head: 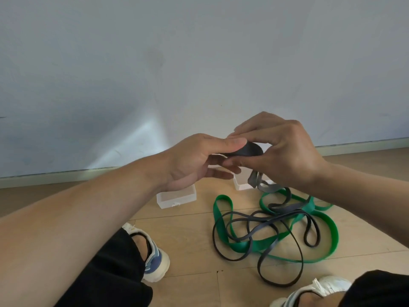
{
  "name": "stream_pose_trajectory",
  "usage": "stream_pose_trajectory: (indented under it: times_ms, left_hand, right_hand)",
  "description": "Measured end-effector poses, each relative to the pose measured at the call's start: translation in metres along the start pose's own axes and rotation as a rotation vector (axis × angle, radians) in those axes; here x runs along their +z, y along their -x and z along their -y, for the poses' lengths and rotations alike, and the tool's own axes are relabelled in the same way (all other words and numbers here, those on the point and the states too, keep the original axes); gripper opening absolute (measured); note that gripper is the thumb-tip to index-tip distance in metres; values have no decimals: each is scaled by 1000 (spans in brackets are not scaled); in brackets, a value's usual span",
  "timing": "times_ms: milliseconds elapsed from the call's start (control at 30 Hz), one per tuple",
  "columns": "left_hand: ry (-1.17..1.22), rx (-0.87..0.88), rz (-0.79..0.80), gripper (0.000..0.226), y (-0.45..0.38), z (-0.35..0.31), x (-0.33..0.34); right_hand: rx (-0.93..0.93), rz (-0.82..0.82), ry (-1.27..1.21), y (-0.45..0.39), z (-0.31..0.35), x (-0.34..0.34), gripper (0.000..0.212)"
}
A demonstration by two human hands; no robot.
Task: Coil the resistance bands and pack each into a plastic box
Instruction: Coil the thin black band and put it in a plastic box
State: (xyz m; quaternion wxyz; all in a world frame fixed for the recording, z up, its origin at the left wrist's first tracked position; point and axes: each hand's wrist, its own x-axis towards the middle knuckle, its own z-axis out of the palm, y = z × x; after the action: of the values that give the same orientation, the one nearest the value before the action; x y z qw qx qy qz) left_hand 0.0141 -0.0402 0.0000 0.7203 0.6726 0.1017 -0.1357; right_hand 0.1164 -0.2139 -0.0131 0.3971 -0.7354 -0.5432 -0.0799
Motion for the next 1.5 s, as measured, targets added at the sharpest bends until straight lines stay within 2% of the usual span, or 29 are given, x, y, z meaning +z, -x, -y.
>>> stream_pose_trajectory:
  times_ms: [100,200,300,400,500,567,633,700,800,867,967,1100,1200,1267,1400,1500]
  left_hand:
    - [-213,-33,-218,44,1,5,13]
    - [-213,4,-332,36,2,8,22]
    - [-319,68,-282,25,2,0,16]
    - [-290,84,-148,31,2,-4,4]
    - [-240,61,15,45,3,3,1]
    - [-200,50,33,54,2,6,2]
    - [-175,9,9,55,1,5,4]
    - [-243,-30,-57,45,2,3,8]
    - [-336,45,-267,32,1,5,16]
    - [-335,107,-308,25,2,2,17]
    - [-376,143,-198,31,3,-4,10]
    - [-221,129,-1,37,4,-5,0]
    - [-97,71,79,42,4,-1,-1]
    - [-62,10,30,51,4,-1,2]
    - [-230,71,-201,28,4,4,21]
    - [-305,116,-276,26,3,4,24]
  right_hand:
    - [-59,31,123,0,-5,0,29]
    - [-116,-16,204,0,-4,2,25]
    - [-87,-59,164,1,-1,3,27]
    - [-32,2,-11,1,1,-2,42]
    - [57,33,-165,6,7,1,34]
    - [99,36,-185,9,11,4,28]
    - [98,9,-119,7,10,3,24]
    - [45,0,-6,3,7,-1,22]
    - [-23,-3,104,-1,5,1,18]
    - [-39,-36,124,-1,6,4,22]
    - [-48,-20,30,0,8,3,27]
    - [-18,-14,-95,4,6,-1,36]
    - [-9,-39,-83,6,6,-1,30]
    - [-36,-47,-9,4,4,-3,27]
    - [-151,-30,117,0,0,-3,27]
    - [-164,-27,102,-2,6,2,32]
